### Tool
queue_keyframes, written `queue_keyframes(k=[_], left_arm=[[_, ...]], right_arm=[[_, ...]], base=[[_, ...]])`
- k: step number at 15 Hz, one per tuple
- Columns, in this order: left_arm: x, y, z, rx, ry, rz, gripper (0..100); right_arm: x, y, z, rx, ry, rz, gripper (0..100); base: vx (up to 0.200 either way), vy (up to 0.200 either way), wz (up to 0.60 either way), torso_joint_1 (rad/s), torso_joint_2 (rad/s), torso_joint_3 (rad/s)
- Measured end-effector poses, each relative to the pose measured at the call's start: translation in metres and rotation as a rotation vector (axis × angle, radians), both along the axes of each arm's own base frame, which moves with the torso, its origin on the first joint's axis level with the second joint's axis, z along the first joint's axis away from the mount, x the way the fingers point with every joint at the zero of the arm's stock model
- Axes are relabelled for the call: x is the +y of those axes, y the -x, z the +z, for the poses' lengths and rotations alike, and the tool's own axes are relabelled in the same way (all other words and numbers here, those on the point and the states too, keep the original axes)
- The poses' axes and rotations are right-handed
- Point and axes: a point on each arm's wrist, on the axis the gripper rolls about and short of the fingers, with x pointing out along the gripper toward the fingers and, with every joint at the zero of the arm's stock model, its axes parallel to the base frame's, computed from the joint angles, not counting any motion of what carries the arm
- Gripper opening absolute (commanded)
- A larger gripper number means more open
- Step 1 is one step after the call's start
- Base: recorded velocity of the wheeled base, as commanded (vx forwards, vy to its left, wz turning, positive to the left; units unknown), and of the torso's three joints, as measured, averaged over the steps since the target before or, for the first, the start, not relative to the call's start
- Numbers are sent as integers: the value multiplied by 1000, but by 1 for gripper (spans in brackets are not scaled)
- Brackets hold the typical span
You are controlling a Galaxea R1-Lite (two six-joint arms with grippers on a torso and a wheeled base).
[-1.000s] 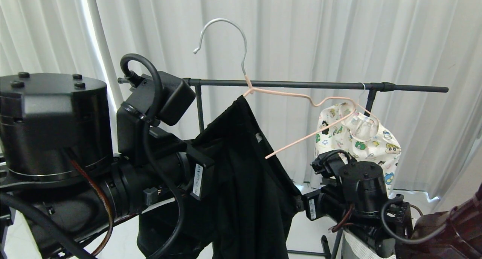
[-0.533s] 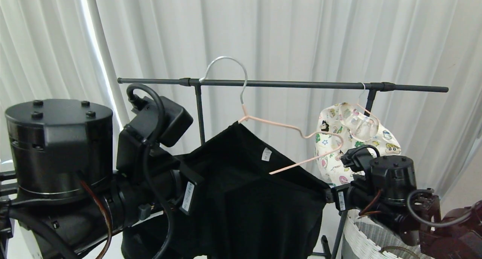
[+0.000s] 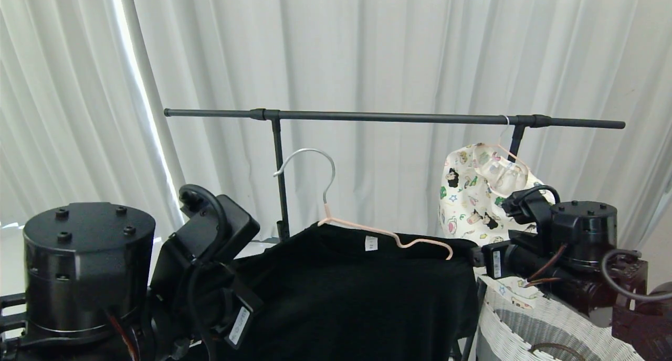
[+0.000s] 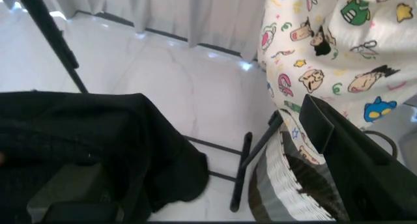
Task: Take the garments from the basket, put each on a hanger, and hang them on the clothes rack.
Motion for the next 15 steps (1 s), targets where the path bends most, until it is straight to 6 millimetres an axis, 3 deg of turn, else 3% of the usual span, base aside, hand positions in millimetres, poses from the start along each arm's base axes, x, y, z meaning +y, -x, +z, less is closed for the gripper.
queue_keyframes(k=[5,15], left_arm=[[4,5,-21,44,-95,-21,0],[0,0,-25,41,-82,-19,0]], right_arm=[[-4,8,20,-48,-63,87,100],[-9,34,68,5,-78,449,100]], base=[[0,0,0,0,0,0],[0,0,0,0,0,0]])
